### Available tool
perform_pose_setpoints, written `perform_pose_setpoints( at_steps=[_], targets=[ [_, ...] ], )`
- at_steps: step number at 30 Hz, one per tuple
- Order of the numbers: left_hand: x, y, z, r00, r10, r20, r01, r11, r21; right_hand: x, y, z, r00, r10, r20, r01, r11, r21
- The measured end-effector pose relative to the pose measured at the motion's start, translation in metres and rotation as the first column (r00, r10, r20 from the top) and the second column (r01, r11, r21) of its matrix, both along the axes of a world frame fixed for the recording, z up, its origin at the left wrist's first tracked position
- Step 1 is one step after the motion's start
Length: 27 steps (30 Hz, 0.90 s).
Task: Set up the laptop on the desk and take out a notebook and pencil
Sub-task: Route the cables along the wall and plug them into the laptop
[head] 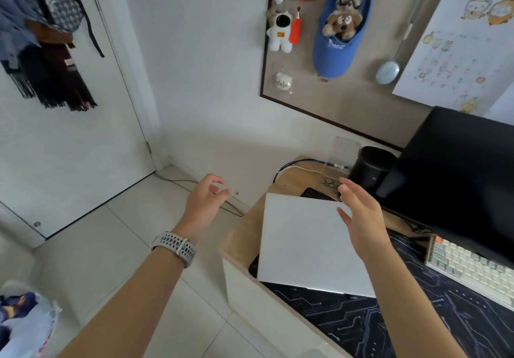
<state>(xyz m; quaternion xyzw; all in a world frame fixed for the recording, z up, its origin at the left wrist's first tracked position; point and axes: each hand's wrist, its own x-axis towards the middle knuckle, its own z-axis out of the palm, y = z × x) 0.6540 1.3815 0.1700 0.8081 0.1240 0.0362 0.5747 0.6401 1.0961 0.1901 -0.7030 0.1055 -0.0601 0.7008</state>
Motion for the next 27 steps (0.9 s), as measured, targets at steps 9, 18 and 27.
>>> perform_pose_setpoints(
  at_steps=[9,18,27],
  targets=[
    [0.056,0.077,-0.02,0.996,-0.083,-0.02,0.083,0.996,0.009,0.036,0.084,-0.021,0.998,-0.037,-0.048,0.037,0.999,0.005],
    [0.141,0.063,-0.056,0.984,-0.159,-0.084,0.158,0.987,-0.019,0.118,0.08,-0.047,0.99,-0.068,-0.121,0.065,0.997,-0.031],
    [0.225,0.034,-0.086,0.962,-0.221,-0.158,0.216,0.975,-0.045,0.206,0.081,-0.068,0.971,-0.056,-0.234,0.041,0.997,-0.071]
  ],
)
